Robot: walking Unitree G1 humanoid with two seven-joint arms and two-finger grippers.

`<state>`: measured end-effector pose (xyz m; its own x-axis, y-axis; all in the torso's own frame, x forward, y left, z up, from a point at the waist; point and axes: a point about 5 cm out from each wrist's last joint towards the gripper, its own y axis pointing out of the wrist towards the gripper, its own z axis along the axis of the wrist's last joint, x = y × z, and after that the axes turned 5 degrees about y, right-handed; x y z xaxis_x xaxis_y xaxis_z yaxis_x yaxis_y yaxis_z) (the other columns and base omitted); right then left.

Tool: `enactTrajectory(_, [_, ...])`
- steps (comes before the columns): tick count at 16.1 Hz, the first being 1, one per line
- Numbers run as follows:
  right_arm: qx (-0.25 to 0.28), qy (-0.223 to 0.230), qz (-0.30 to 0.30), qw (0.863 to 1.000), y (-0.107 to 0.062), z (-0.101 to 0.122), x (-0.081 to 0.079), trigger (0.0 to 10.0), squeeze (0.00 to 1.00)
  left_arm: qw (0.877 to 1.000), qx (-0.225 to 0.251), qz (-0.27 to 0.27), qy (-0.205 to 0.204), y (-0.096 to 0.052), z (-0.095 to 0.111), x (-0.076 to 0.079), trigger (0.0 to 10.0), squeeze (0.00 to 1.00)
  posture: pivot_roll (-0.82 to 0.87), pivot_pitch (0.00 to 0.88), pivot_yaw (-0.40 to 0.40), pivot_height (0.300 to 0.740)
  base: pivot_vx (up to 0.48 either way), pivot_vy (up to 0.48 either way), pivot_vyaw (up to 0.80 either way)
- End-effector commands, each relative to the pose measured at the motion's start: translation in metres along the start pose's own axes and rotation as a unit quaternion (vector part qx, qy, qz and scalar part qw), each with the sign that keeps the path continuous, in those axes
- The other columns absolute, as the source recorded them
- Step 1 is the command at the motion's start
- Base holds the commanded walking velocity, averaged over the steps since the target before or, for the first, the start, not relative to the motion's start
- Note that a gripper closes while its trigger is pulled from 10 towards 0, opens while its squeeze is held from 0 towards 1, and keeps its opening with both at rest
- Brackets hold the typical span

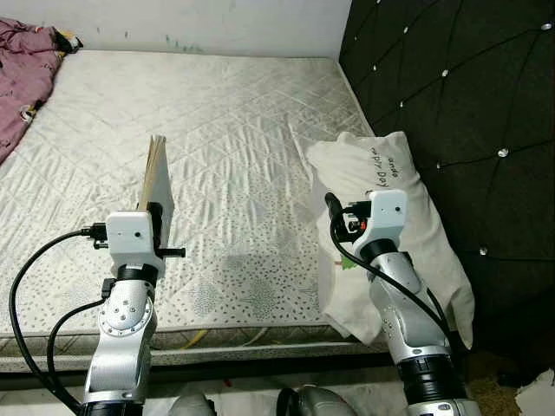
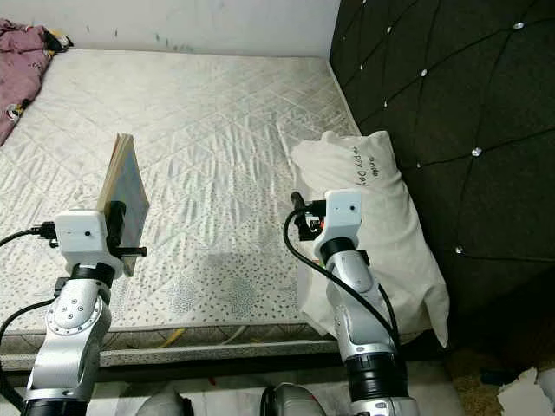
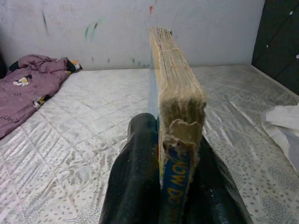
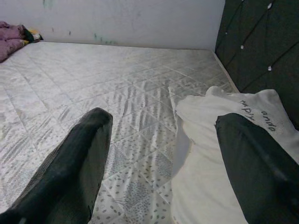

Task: Clean up the room

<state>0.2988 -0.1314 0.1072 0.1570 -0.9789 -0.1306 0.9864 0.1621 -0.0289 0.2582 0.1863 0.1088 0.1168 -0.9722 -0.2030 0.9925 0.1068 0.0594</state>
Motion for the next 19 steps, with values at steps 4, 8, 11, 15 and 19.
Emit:
enactTrajectory(4, [-0.001, 0.001, 0.01, 1.0, 0.0, 0.003, -0.001, 10.0, 0.0, 1.0, 0.022, 0.002, -0.003, 0.005, 0.011, 0.002, 10.0, 0.0, 0.02, 0.056, -0.054, 0.74, 0.0, 0.0, 0.0])
enactTrajectory(8, [-0.001, 0.002, 0.014, 1.0, 0.001, 0.004, -0.001, 10.0, 0.0, 1.0, 0.027, -0.005, -0.004, 0.008, 0.014, 0.008, 10.0, 0.0, 0.02, 0.051, -0.054, 0.74, 0.0, 0.0, 0.0])
enactTrajectory(11, [0.0, 0.004, 0.018, 1.0, 0.002, 0.004, -0.002, 10.0, 0.0, 0.999, 0.031, -0.013, -0.007, 0.01, 0.015, 0.013, 10.0, 0.0, 0.02, 0.048, -0.054, 0.727, 0.0, 0.0, 0.0])
enactTrajectory(15, [0.0, 0.005, 0.019, 1.0, 0.002, 0.003, -0.001, 10.0, 0.0, 0.999, 0.03, -0.016, -0.006, 0.011, 0.014, 0.014, 10.0, 0.0, 0.02, 0.041, -0.054, 0.683, 0.0, 0.0, 0.0])
enactTrajectory(19, [0.0, 0.005, 0.021, 1.0, 0.003, 0.003, -0.001, 10.0, 0.0, 0.999, 0.031, -0.018, -0.006, 0.012, 0.014, 0.016, 10.0, 0.0, 0.02, 0.038, -0.057, 0.646, 0.0, 0.0, 0.0])
